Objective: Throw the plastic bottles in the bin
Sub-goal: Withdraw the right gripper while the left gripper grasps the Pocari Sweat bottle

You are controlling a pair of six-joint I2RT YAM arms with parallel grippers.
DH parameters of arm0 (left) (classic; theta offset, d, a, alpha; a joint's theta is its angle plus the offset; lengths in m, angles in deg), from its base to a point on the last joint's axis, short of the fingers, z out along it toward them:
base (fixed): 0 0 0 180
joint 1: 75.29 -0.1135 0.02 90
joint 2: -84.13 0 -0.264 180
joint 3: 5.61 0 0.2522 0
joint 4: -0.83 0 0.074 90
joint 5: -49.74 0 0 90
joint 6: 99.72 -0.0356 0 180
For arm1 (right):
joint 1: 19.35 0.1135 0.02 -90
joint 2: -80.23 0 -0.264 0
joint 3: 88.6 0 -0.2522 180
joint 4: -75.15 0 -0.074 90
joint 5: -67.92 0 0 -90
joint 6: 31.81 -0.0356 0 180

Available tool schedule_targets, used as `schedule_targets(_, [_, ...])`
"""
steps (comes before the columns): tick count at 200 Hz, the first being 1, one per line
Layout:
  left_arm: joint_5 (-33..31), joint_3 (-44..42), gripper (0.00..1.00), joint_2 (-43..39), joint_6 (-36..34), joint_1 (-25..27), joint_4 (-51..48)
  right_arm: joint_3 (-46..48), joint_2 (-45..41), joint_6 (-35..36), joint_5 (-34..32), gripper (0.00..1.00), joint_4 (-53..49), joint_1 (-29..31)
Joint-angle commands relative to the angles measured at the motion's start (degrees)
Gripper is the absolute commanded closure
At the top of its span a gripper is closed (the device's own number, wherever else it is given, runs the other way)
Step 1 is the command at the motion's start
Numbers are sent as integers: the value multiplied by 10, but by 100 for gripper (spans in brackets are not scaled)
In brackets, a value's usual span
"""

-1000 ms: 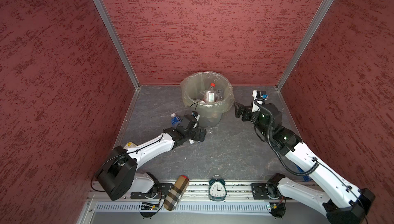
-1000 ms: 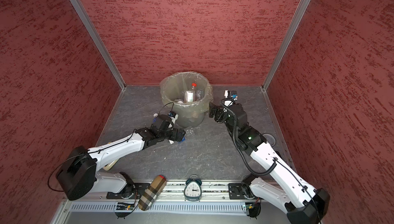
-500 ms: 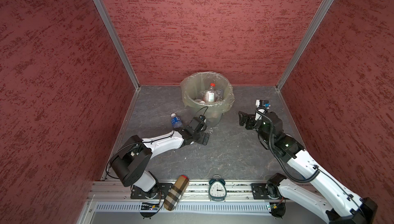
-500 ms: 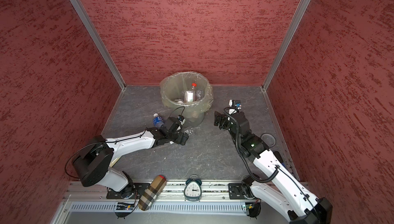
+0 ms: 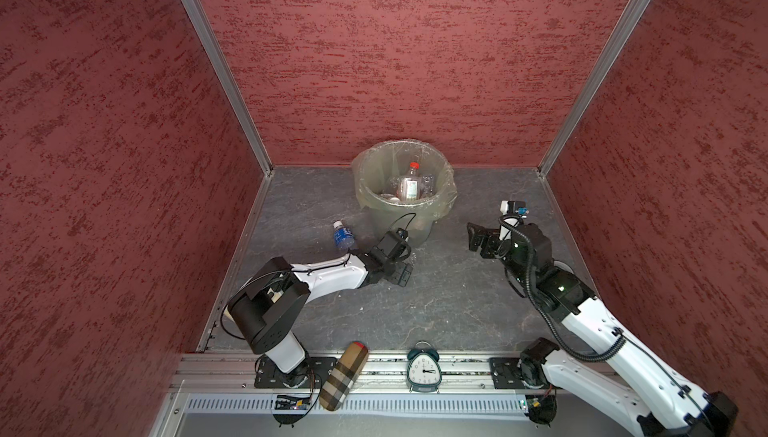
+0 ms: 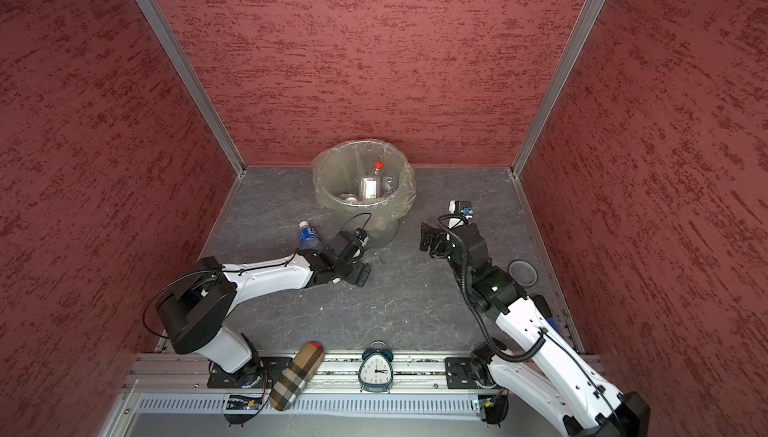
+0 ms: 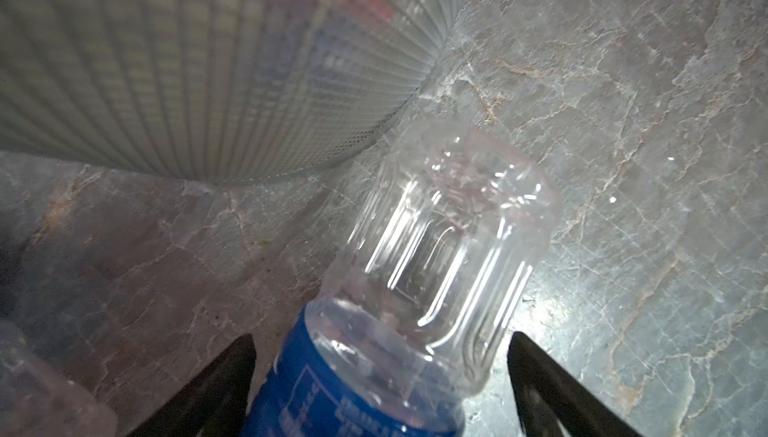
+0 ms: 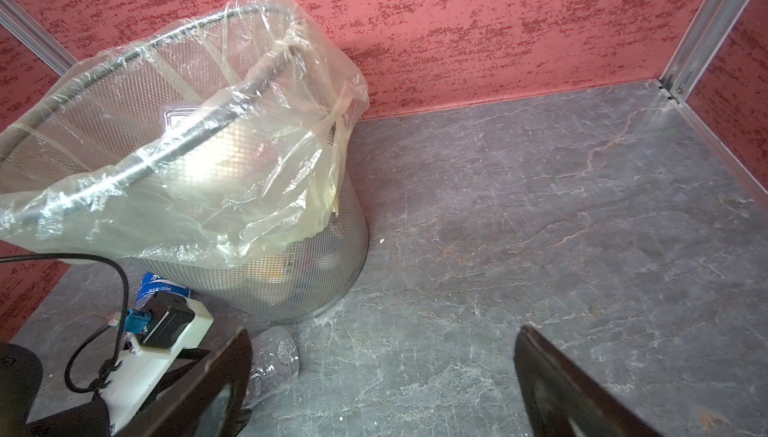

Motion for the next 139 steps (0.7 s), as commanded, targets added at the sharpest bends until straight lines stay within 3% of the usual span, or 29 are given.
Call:
schedule_targets(1, [-18, 16, 8, 11, -12, 7, -9, 7, -5, -11, -2, 1, -6, -5])
schedule_targets(25, [-27, 22, 13, 17, -16, 14, -16, 9, -6, -12, 1, 1, -6, -6])
schedule_targets(111, [-47, 36, 14, 43, -19, 33, -39, 12, -6, -15, 5, 1, -4, -7])
schedule_targets(139, [-52, 35, 22, 38, -19, 38, -41, 12, -8, -16, 6, 1, -4, -7])
